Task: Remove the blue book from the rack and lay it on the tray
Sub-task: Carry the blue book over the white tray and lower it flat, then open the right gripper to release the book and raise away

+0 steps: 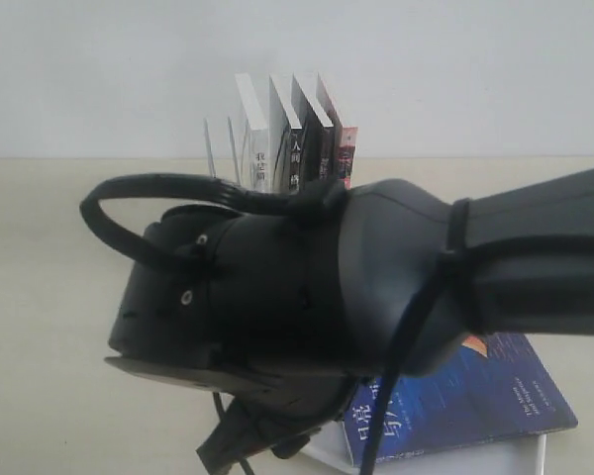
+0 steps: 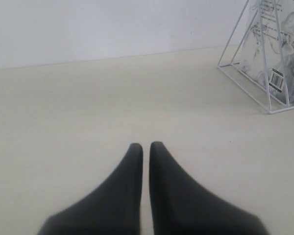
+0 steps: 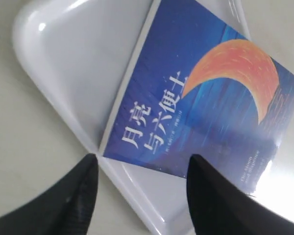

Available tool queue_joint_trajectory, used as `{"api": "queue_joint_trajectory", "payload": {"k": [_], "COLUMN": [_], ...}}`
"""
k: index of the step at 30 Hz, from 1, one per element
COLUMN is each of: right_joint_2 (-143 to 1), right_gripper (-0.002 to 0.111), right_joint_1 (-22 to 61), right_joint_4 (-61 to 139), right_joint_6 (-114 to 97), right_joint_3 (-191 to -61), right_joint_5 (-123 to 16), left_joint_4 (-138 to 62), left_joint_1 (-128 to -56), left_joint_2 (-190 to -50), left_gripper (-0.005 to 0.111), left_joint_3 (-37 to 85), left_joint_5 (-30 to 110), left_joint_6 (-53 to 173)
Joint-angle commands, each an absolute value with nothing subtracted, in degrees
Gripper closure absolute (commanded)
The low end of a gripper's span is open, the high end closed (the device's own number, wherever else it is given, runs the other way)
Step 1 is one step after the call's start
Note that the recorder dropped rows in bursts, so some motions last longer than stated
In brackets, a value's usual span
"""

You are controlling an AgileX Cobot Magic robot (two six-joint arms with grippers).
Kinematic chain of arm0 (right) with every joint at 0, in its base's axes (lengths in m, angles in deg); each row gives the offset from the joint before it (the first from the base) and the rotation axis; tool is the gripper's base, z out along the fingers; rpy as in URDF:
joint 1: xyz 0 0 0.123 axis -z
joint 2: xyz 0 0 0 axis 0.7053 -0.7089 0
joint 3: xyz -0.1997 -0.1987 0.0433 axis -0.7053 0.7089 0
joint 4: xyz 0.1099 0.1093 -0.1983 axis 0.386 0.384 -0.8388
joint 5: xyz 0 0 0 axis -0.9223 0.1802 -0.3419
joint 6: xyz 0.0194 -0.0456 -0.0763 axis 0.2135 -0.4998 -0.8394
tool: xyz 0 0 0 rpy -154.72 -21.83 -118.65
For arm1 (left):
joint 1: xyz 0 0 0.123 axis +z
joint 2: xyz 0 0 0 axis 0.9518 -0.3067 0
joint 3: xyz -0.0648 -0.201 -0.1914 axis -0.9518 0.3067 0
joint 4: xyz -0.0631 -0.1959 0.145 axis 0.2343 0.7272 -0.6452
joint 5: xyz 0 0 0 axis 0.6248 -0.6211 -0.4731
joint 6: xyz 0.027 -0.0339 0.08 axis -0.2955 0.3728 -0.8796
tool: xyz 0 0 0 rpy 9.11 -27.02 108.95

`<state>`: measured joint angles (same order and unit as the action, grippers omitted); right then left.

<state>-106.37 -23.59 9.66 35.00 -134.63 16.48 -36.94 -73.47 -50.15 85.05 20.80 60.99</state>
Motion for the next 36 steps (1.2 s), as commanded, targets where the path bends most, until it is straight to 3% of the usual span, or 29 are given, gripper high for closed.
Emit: {"api": "queue_joint_trajectory", "payload": {"k": [1, 4, 5, 8, 13, 19, 30, 36], "right_joint_2": [-105.5, -104.6, -104.1, -102.5, -97.6, -78.3, -42.1, -31.6], "right_gripper": [0.056, 0.064, 0.072, 0.108, 0.107, 0.107, 0.109, 0.109], "right_joint_1": [-24.5, -24.5, -24.5, -24.5, -24.5, -24.5, -24.2, -24.2], "right_joint_4": [9.9, 9.9, 9.9, 9.0, 6.2, 1.5, -32.0, -20.2], "right_joint_6": [35.1, 35.1, 35.0, 32.2, 32.9, 35.6, 47.9, 51.8], "right_joint_3": [-139.3, -141.3, -141.8, -141.8, -141.8, -140.9, -111.6, -111.4], "right_joint_5": [16.4, 16.4, 16.4, 16.4, 16.4, 16.4, 16.4, 16.4], "left_joint_4": [-36.8, -36.8, -36.8, -36.8, -36.8, -36.8, -36.8, -36.8], "left_joint_1": [-73.4, -73.4, -73.4, -73.4, -73.4, -73.4, -73.4, -73.4], "left_joint_2": [-50.0, -50.0, -50.0, -50.0, -50.0, -50.0, -50.0, -50.0], "left_gripper": [0.102, 0.102, 0.102, 0.102, 0.102, 0.102, 0.102, 0.102], "left_joint_3": [84.9, 84.9, 84.9, 84.9, 84.9, 84.9, 84.9, 84.9], "left_joint_5": [21.7, 21.7, 21.7, 21.7, 21.7, 21.7, 21.7, 21.7], "left_joint_6": [60.8, 60.8, 60.8, 60.8, 60.8, 60.8, 60.8, 60.8]}}
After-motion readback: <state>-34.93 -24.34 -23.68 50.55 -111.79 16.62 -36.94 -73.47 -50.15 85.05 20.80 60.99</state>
